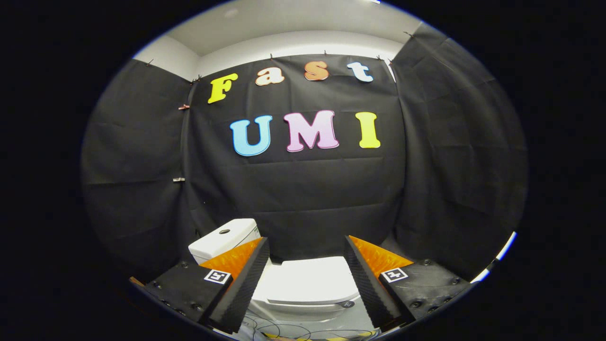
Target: Open the toilet lid.
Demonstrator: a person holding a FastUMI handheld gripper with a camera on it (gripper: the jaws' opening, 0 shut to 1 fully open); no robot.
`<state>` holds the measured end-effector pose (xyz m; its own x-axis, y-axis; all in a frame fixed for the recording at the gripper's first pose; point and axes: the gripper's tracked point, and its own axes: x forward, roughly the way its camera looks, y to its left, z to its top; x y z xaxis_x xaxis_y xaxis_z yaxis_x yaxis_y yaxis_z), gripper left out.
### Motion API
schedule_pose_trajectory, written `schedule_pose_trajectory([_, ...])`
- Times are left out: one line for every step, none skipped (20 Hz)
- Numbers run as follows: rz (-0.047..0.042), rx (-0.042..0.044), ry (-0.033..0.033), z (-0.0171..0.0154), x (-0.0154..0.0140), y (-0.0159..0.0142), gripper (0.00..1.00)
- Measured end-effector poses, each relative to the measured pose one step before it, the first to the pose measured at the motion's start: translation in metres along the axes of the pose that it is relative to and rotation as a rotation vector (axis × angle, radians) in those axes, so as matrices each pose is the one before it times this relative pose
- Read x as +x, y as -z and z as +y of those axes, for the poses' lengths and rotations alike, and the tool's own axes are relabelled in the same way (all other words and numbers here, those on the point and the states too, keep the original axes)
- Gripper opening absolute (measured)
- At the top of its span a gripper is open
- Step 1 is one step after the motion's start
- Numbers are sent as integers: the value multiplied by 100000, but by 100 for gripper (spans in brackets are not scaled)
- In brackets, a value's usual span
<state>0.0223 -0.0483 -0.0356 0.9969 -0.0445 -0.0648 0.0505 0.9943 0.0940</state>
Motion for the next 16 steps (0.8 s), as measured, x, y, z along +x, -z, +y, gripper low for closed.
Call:
schedule_pose_trajectory([1094,2174,962,-880,445,650,99])
schedule_pose_trajectory([1228,2587,1054,-941,612,718,99])
schedule_pose_trajectory([1181,2894,1137,-1041,574,604,99])
schedule_pose_trajectory([1050,3089,1345,-1160,726,691,99])
schedule_pose_trajectory([1135,3186,1870,-1286,793,679,99])
schedule_pose_trajectory([1510,2930,1091,-1083,596,853,99])
schedule_pose_trajectory([2072,2302,1521,-1247,754,929,99])
schedule_pose_trajectory([2278,1774,1942,-1467,878,1031,99])
schedule_pose_trajectory([2404,1774,1472,-1292,813,1009,99])
schedule_pose_trajectory([2401,2212,1221,-1271,946,890,99])
schedule_pose_trajectory([2766,2746,1532,-1307,977,1095,99])
schedule_pose_trajectory([3225,3334,1194,-1377,1142,1099,100])
schedule_pose_trajectory([4223,3706,1138,-1365,1157,1348,100])
schedule_pose_trajectory([3205,2505,1391,-1156,964,1153,100])
schedule_pose_trajectory([3112,2568,1344,-1165,1057,1173,100])
schedule_pose_trajectory([3024,3245,885,-1427,1108,1191,100])
